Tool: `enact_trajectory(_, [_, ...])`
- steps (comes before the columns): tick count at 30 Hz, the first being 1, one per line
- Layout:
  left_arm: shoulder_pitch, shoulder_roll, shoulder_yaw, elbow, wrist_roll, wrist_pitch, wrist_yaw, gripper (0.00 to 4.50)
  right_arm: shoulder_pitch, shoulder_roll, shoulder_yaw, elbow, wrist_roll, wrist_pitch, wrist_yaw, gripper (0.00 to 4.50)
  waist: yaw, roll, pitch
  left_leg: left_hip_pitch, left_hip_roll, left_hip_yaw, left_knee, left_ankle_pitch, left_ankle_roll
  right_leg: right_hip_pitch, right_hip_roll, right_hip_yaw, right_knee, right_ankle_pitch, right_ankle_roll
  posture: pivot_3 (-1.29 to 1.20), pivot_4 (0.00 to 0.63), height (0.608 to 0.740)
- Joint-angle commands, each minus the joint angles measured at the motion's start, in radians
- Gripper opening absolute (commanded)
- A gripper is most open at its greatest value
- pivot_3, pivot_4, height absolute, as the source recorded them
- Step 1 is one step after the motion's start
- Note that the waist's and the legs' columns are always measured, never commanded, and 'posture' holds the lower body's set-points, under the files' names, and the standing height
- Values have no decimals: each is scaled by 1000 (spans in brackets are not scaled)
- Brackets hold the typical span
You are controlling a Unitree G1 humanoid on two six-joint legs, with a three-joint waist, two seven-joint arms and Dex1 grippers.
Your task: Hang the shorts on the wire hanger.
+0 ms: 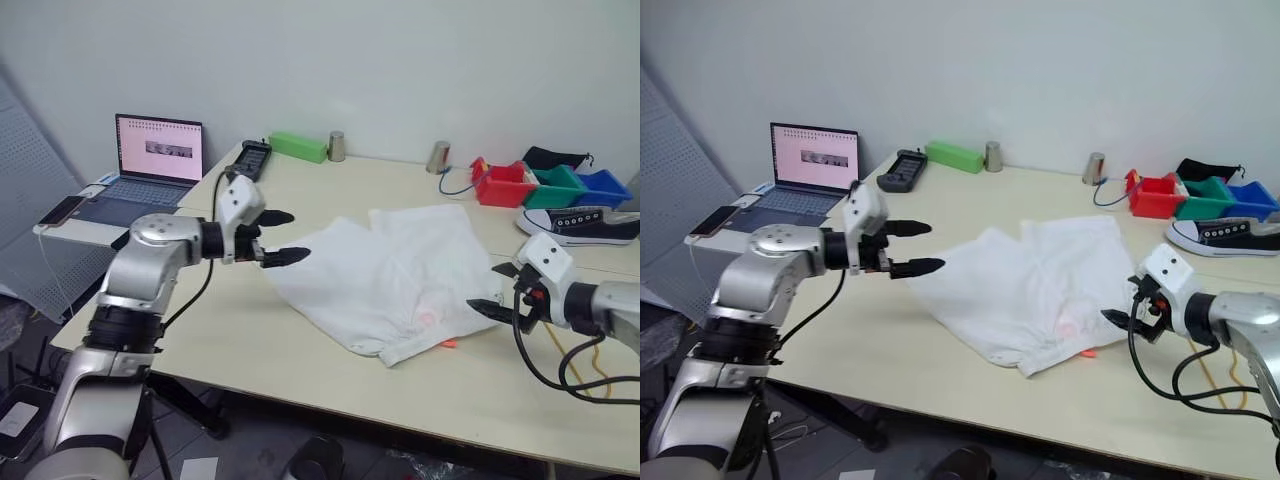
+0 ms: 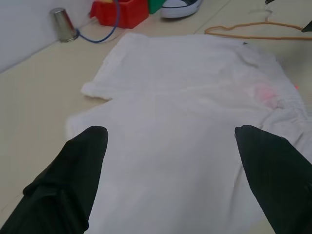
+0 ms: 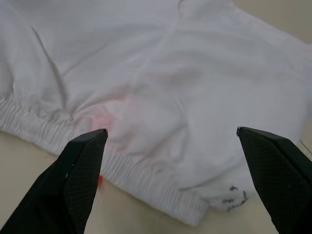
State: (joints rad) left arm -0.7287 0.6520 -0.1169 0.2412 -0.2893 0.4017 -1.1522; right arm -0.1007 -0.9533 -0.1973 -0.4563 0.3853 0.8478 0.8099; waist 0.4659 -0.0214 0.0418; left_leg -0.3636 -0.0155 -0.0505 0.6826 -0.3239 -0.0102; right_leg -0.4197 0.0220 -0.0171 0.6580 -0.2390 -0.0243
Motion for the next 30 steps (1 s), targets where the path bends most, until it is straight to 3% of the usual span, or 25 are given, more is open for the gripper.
enact_trajectory(1, [-71, -29, -25, 76, 40, -85, -32, 4441, 58, -7, -95, -93, 26, 37, -18, 4500, -20, 0, 0, 0, 0, 0, 0, 0, 0, 0, 0, 0, 0, 0, 0, 251, 0, 740])
enact_trajectory(5, [-137, -57, -40, 206, 83, -163, -55, 4441, 137, 16, -134, -151, 32, 79, -56, 4500, -66, 0, 0, 0, 1, -1, 4, 0, 0, 1, 1, 1, 2, 0, 0, 228, 0, 740])
enact_trajectory(10, [-148, -65, -31, 237, 96, -187, -66, 4441, 141, 41, -130, -176, 47, 100, -91, 4500, -144, 0, 0, 3, 4, -1, 13, -1, 3, 10, 4, 2, 4, -1, 2, 222, 0, 740])
enact_trajectory(16, [-120, -53, -30, 273, 136, -230, -46, 4441, 106, 68, -63, -131, 25, 74, -119, 4500, -225, -1, 0, 5, 6, -3, 14, -2, 4, 12, 7, 3, 5, -3, 5, 232, 0, 740])
enact_trajectory(20, [-141, -49, -35, 409, 203, -300, 14, 4441, 24, 111, 22, -40, -2, 44, -149, 4500, -256, -1, -1, 6, 8, -2, 13, -3, 6, 12, 9, 4, 5, -1, -2, 258, 0, 740])
enact_trajectory(25, [-167, -25, -29, 583, 248, -356, 2, 4441, -90, 243, 80, 12, 26, 139, -235, 4500, -277, -1, -1, 9, 9, -2, 12, -6, 10, 12, 9, 5, 7, -3, -4, 268, 0, 740])
enact_trajectory(30, [-150, 6, -6, 560, 217, -356, -85, 4441, -211, 572, -16, 55, 107, 445, -442, 4500, -278, -3, -2, 11, 9, -4, 11, -6, 11, 11, 9, 5, 8, -2, -5, 274, 0, 740])
